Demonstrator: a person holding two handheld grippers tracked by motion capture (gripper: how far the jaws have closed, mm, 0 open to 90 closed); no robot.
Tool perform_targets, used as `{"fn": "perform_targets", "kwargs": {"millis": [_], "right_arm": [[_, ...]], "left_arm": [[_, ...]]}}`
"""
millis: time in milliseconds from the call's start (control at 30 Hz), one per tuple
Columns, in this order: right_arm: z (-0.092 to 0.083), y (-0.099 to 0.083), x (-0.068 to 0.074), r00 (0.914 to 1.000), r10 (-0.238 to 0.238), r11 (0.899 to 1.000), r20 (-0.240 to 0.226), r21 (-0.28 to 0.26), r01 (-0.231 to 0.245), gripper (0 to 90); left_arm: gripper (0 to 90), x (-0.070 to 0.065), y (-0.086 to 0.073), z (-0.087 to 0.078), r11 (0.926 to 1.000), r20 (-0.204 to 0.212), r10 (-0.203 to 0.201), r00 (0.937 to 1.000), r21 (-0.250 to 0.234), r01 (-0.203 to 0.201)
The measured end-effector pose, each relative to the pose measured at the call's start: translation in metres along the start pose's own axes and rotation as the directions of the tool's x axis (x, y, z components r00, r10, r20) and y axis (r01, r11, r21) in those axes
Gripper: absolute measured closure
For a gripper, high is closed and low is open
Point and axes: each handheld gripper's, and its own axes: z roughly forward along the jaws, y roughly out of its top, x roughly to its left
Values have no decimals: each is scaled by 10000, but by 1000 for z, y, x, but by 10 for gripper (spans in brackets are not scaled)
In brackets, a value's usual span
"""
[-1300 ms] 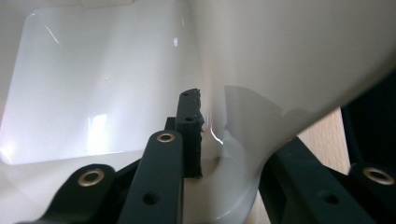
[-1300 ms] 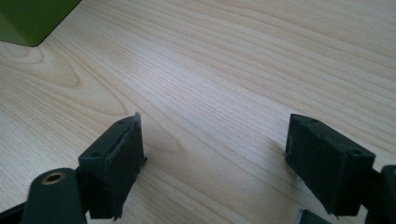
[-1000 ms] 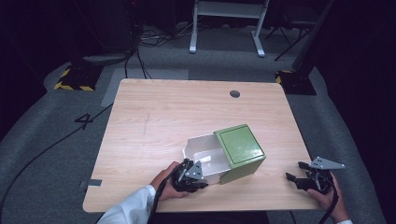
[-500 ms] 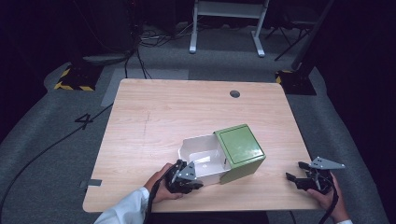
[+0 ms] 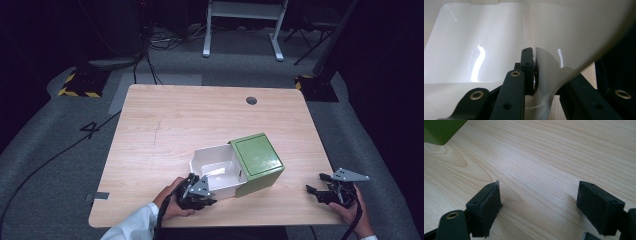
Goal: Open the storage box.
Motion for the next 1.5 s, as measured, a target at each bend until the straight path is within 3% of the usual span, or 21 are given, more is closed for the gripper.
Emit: {"fn": "perform_targets", "kwargs": {"millis": [267, 367, 700, 900, 1167, 1500], "right_arm": [[0, 0, 0, 10000, 6, 10000, -3, -1, -6, 194], [0, 0, 0, 10000, 3, 10000, -3, -2, -3, 194], [0, 0, 0, 10000, 4, 10000, -4, 0, -4, 194], [0, 0, 0, 10000, 7, 10000, -4, -1, -7, 194], [0, 0, 0, 10000, 4, 10000, -4, 0, -4, 194], [0, 0, 0, 10000, 9, 10000, -1, 7, -9, 194]], "left_arm": [[750, -3, 0, -1, 10000, -17, 15, 10000, 68, -15], [690, -4, 0, -3, 10000, -90, -14, 10000, 41, 14], [501, -7, -2, -22, 9984, -427, -222, 9988, -528, 199], [444, -9, -1, -36, 9964, -732, -294, 9969, -814, 234], [347, -8, -1, -54, 9942, -1439, -405, 9888, -1044, 255], [290, -6, -1, -69, 9935, -1892, -469, 9808, -1107, 261]]}}
